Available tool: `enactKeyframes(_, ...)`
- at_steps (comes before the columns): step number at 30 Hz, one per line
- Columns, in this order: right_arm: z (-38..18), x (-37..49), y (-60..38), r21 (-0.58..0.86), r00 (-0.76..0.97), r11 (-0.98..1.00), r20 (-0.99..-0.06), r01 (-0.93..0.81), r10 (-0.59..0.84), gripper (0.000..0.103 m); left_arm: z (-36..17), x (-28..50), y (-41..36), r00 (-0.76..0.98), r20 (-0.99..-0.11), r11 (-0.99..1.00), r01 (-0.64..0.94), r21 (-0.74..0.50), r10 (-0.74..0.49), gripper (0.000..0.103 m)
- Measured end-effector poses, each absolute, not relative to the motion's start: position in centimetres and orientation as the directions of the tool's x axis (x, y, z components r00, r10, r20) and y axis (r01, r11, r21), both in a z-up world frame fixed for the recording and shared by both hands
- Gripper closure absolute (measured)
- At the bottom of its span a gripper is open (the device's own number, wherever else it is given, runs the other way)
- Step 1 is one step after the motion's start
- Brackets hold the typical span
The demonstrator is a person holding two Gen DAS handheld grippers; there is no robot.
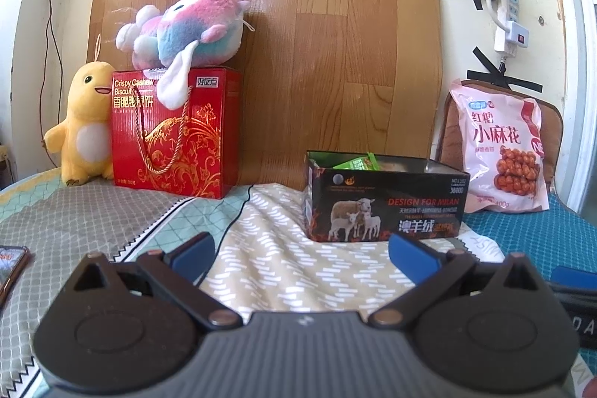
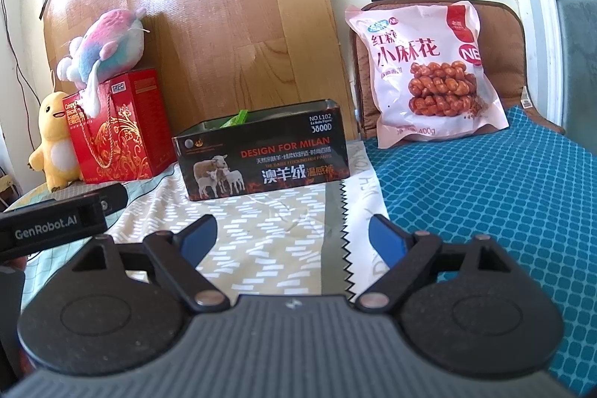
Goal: Organize snacks
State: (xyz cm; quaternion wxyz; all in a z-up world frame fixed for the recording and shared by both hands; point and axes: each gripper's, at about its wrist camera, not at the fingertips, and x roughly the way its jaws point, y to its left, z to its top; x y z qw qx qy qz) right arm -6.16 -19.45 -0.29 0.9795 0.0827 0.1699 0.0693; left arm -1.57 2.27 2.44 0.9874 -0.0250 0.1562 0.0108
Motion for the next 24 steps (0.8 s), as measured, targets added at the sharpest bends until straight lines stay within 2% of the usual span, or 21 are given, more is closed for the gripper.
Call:
enactKeyframes(10, -0.32, -6.13, -19.48, 0.186, 0.933, 0.977, -0.321, -0.109, 0.165, 0.012, 2.32, -1.39, 2.03, 0.940, -0.337, 0.999, -0.051, -0.016, 0.042, 0.000)
enactKeyframes(17, -0.32, -6.12, -19.47, 0.185, 0.933, 0.977, -0.321, -0.109, 0.165, 0.012, 2.43, -2.14, 1.74, 0.953, -0.293, 0.996, -0.082, 0.019, 0.084, 0.000)
enactKeyframes(24, -0.34, -6.12, -19.46, 0.186, 0.933, 0.977, -0.321, -0.109, 0.165, 0.012, 2.28, -1.85, 1.54, 0.948, -0.304, 0.995, -0.089, 0.041, 0.097, 0.000)
